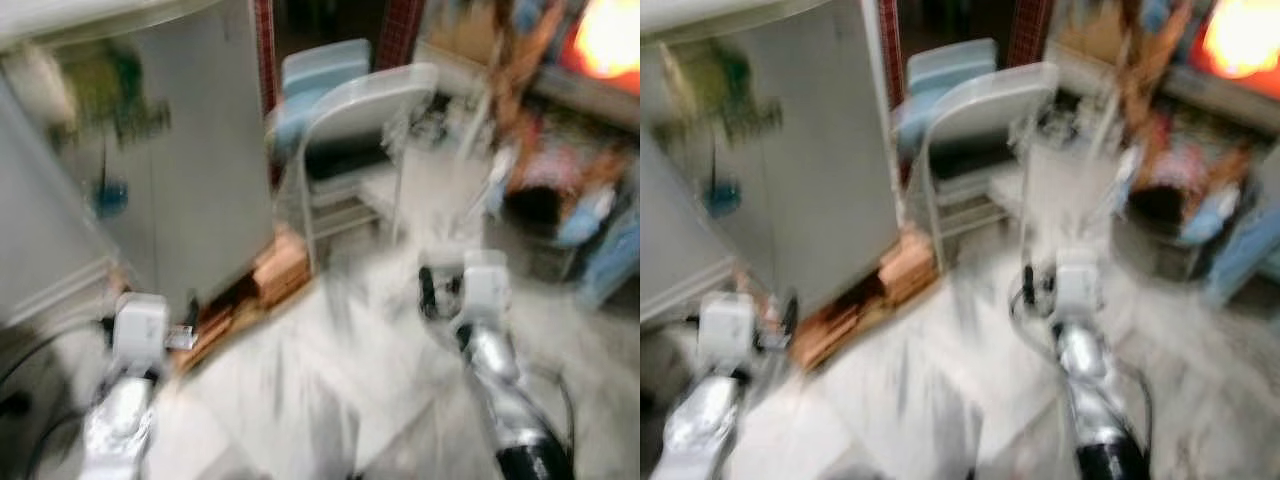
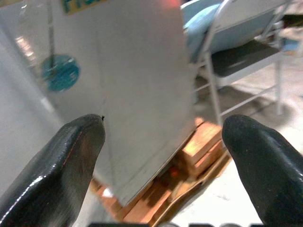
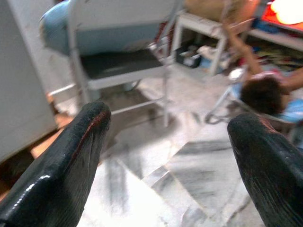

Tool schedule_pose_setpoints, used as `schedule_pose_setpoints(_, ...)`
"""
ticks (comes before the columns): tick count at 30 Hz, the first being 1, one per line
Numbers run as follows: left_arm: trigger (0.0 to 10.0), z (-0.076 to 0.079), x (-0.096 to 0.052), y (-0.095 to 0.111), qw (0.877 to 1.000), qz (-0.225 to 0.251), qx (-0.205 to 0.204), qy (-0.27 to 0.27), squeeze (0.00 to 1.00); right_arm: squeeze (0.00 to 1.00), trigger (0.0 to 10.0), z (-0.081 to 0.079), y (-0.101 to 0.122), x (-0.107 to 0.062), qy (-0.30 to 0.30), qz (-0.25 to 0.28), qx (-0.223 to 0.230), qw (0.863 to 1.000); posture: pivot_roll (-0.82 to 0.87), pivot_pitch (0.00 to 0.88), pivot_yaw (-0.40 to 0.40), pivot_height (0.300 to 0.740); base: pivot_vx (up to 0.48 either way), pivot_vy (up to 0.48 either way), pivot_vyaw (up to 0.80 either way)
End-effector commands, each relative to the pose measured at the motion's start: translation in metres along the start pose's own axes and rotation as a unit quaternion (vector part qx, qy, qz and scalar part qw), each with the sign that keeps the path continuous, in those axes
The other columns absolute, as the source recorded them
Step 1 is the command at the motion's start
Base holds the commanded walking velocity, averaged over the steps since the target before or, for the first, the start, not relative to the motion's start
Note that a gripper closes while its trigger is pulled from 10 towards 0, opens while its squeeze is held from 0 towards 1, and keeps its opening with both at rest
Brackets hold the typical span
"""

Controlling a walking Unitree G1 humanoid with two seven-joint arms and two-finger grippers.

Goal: Restocking fridge

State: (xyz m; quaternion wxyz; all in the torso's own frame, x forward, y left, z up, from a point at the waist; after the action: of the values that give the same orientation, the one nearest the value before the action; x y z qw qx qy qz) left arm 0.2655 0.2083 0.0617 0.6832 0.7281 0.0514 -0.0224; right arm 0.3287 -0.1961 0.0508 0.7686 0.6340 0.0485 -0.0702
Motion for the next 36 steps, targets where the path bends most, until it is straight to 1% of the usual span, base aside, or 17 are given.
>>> schedule_pose_setpoints(1,10.0,-0.015,-0.005,-0.005,1.000,-0.011,0.001,0.025,0.00,0.00,10.0,-0.008,0.010,0.002,0.016,0.017,0.002,1.000,0.00,0.059,-0.019,0.740,0.000,0.000,0.00)
schedule_pose_setpoints(3,10.0,-0.019,-0.009,-0.009,0.999,-0.018,0.004,0.034,0.00,0.00,10.0,-0.009,0.010,0.001,0.020,0.016,0.000,1.000,0.01,0.062,-0.025,0.740,0.000,0.000,0.00)
schedule_pose_setpoints(6,10.0,-0.027,-0.015,-0.015,0.998,-0.027,-0.006,0.052,0.00,0.00,10.0,-0.011,0.007,0.001,0.025,0.011,-0.004,1.000,0.00,0.058,-0.033,0.740,0.000,0.000,0.00)
schedule_pose_setpoints(7,10.0,-0.028,-0.018,-0.019,0.998,-0.034,-0.006,0.052,0.00,0.00,10.0,-0.011,0.006,0.001,0.026,0.009,-0.004,1.000,0.01,0.054,-0.033,0.740,0.000,0.000,0.00)
schedule_pose_setpoints(9,10.0,-0.027,-0.019,-0.021,0.998,-0.037,-0.002,0.051,0.00,0.00,10.0,-0.011,0.004,0.001,0.026,0.007,-0.005,1.000,0.01,0.054,-0.033,0.740,0.000,0.000,0.00)
schedule_pose_setpoints(10,10.0,-0.027,-0.018,-0.020,0.998,-0.036,-0.003,0.051,0.00,0.00,10.0,-0.010,0.004,0.002,0.025,0.006,-0.005,1.000,0.02,0.054,-0.030,0.740,0.000,0.000,0.00)
schedule_pose_setpoints(14,10.0,-0.024,-0.012,-0.014,0.998,-0.027,-0.005,0.049,0.00,0.00,10.0,-0.011,0.009,0.007,0.024,0.012,-0.002,1.000,0.01,0.054,-0.028,0.740,0.000,0.480,0.00)
schedule_pose_setpoints(18,10.0,-0.018,-0.007,-0.012,0.999,-0.022,0.006,0.034,0.00,0.00,10.0,-0.012,0.010,0.007,0.026,0.014,-0.003,1.000,0.01,0.054,-0.029,0.740,0.000,0.480,0.00)
schedule_pose_setpoints(20,10.0,-0.018,-0.006,-0.011,0.999,-0.019,0.007,0.033,0.00,0.00,10.0,-0.011,0.008,0.005,0.026,0.013,-0.003,1.000,0.01,0.050,-0.026,0.740,0.000,0.480,0.00)
schedule_pose_setpoints(28,10.0,-0.021,-0.004,-0.010,0.999,-0.017,0.012,0.034,0.00,0.00,10.0,-0.013,0.007,0.006,0.026,0.012,-0.002,1.000,0.01,0.045,-0.019,0.740,0.000,0.480,0.00)
schedule_pose_setpoints(32,10.0,-0.015,-0.004,-0.009,1.000,-0.009,0.009,0.020,0.00,0.00,10.0,-0.014,0.007,0.007,0.027,0.012,-0.004,1.000,0.01,0.043,-0.018,0.740,0.000,0.480,0.00)
schedule_pose_setpoints(36,10.0,-0.010,-0.005,-0.011,1.000,-0.013,0.005,0.015,0.00,0.00,10.0,-0.017,0.008,0.008,0.041,0.016,-0.020,0.999,0.01,0.043,-0.018,0.740,0.000,0.480,0.00)
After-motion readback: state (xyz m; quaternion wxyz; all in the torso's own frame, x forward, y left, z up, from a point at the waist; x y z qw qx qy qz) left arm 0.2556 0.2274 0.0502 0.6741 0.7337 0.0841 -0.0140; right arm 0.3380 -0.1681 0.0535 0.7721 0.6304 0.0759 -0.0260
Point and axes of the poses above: a point about 5 cm out from each wrist's last joint towards the gripper, its own x axis pointing out of the wrist towards the gripper, its own y axis along the axis of the wrist's last joint, z = x × y, the point moved 5 cm from there along x, pointing out of the wrist towards the gripper, and after that the axes turned 9 degrees about -x, right-handed, at the moved point
